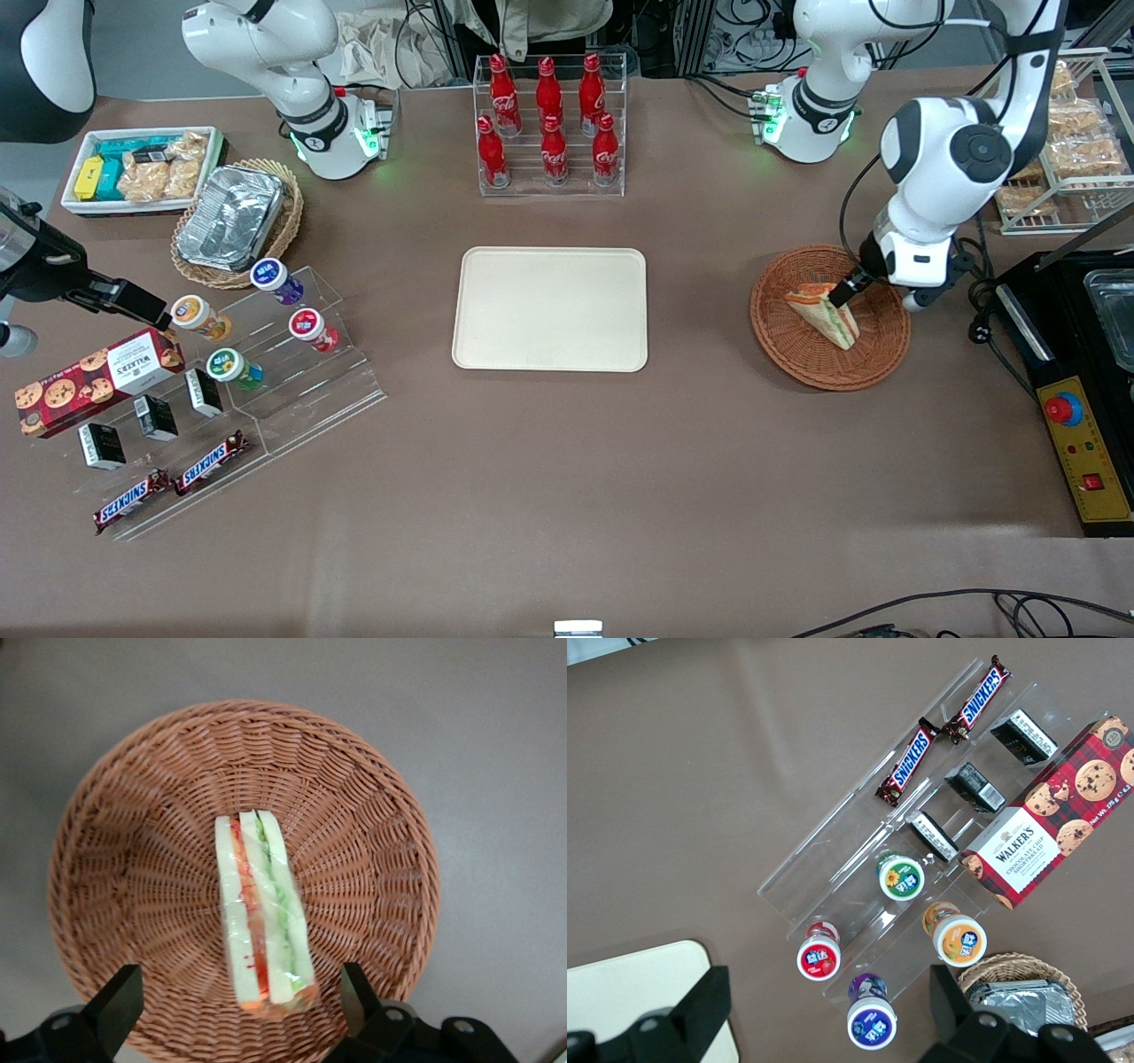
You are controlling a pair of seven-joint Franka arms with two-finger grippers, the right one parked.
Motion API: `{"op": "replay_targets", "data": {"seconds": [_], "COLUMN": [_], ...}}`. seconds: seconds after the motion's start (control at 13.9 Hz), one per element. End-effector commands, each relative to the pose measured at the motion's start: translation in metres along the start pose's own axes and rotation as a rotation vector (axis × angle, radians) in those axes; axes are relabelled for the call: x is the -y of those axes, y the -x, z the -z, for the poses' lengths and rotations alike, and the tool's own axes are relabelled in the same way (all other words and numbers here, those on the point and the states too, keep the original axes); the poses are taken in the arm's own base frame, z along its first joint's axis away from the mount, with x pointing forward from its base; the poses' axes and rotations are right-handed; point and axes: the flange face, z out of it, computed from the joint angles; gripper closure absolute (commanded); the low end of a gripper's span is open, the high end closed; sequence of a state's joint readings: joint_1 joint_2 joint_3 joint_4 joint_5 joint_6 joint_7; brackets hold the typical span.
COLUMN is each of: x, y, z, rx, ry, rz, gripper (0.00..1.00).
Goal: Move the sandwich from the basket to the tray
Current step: 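Lower the left gripper and close it on the sandwich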
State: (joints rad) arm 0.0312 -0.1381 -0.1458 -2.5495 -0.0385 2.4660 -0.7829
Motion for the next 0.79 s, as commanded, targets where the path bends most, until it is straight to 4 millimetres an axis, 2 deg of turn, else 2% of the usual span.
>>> {"op": "replay_targets", "data": {"seconds": [0.0,0.14,0.5,0.72], "x": [-0.013,-0.018,-0.01,-0.008], "y": [-0.002,0.001,0.009,0.011], "z": [-0.013,-0.02,-0.046,-0.054], "rx": [-0.01,-0.02,-0.004,-0.013], "ry": [0.019,0.034,-0.006,-0.034], "rz": [0.064,0.08,0.059,0.063], "gripper": [0.01,0.01,0.01,0.01]}}
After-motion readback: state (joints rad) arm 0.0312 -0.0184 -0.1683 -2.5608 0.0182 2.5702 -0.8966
